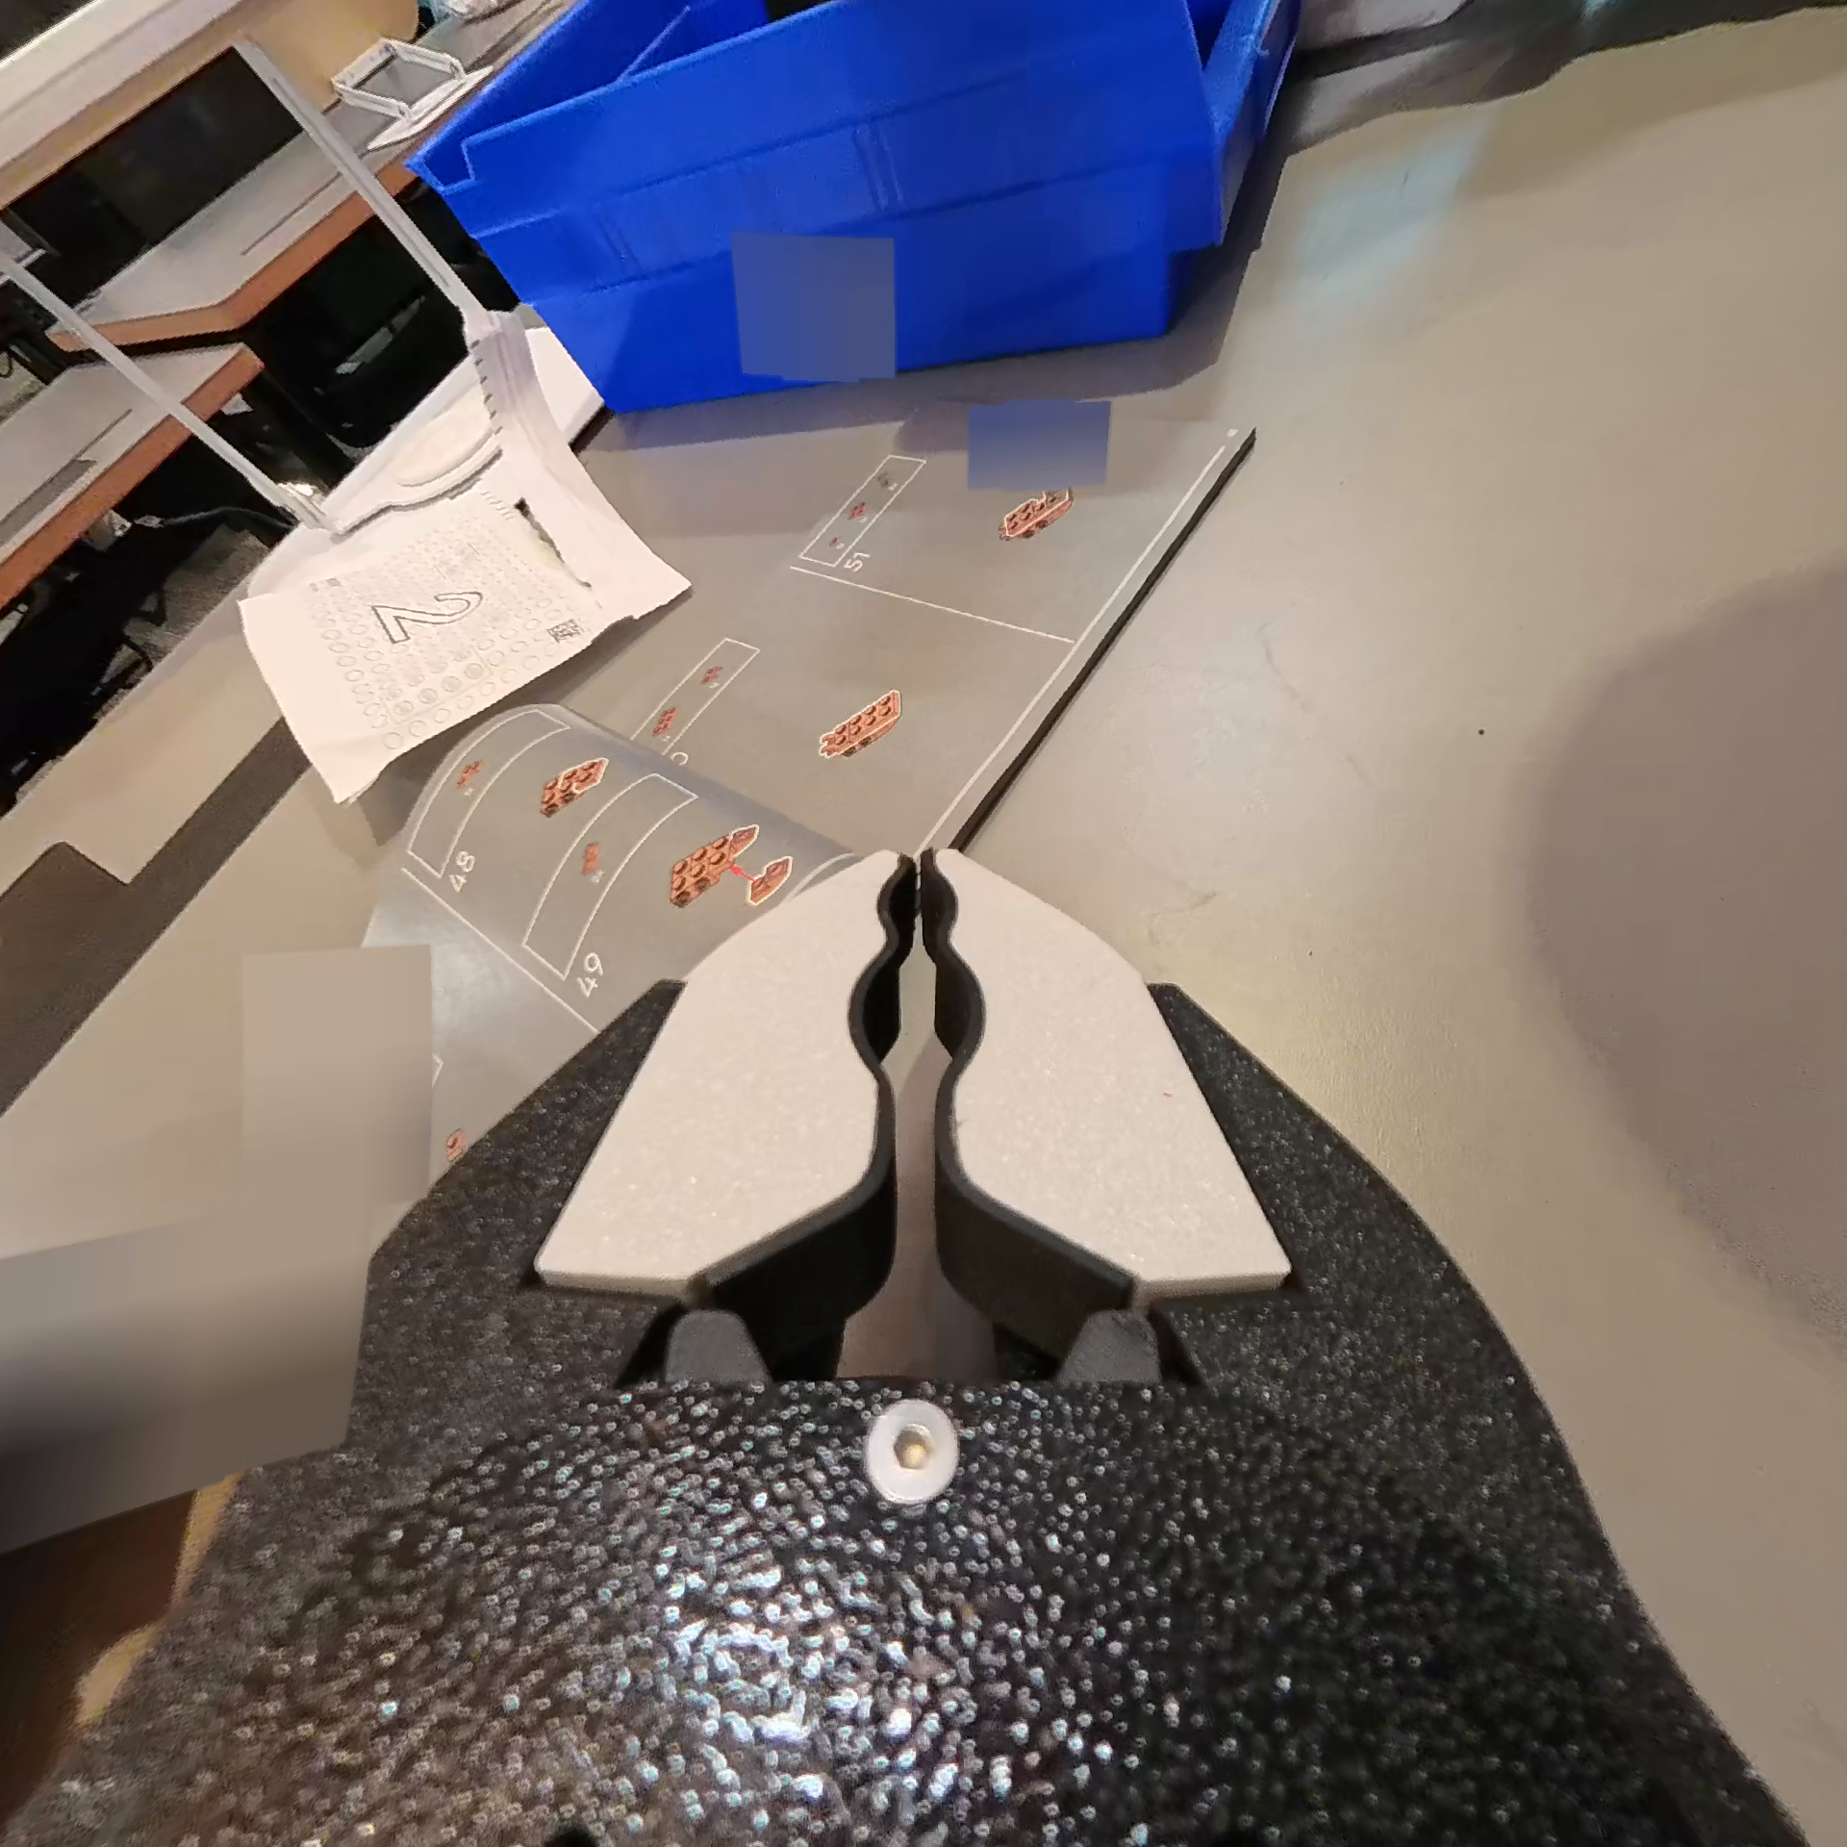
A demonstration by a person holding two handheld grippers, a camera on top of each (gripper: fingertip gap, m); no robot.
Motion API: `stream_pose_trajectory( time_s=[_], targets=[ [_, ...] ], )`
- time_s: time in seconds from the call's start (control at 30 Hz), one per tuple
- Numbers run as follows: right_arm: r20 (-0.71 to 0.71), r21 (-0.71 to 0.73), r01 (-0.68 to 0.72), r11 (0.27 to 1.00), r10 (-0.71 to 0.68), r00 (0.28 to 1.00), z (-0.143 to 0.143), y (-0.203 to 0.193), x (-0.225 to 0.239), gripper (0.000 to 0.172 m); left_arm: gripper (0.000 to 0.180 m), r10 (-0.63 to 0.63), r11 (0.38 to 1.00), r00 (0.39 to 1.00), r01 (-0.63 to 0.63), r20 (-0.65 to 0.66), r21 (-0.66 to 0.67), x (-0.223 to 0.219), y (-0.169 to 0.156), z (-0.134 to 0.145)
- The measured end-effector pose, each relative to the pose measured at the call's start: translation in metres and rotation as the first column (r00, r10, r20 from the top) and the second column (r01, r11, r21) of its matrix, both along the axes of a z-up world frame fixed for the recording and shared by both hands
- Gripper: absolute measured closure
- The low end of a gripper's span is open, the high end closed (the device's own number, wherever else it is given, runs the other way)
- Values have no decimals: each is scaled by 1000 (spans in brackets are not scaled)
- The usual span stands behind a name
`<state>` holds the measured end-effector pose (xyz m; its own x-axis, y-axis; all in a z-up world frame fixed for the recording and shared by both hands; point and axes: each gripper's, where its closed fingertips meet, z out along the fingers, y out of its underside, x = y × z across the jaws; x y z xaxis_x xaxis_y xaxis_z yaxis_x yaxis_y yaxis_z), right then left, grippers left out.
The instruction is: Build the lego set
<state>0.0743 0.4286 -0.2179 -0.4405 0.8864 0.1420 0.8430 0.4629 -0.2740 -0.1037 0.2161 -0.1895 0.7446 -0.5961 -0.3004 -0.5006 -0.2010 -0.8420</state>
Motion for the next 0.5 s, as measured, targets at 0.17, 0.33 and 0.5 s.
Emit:
stream_pose_trajectory(
  time_s=[0.17, 0.33, 0.5],
  targets=[
    [13, -7, -3, 1000, 3, 1000, -3, -1, 1, 145, 180, 1, 1000, 1000, -1, -4, -1, 0, 0, 0],
    [15, -8, 1, 1000, 0, 1000, -2, -1, 2, 145, 180, 3, 1000, 1000, -3, -5, -1, 0, 0, -1],
    [14, -11, 0, 1000, 0, 1000, -1, -2, 3, 145, 180, 3, 1000, 1000, -3, -7, -3, 0, 0, -1]
  ],
)
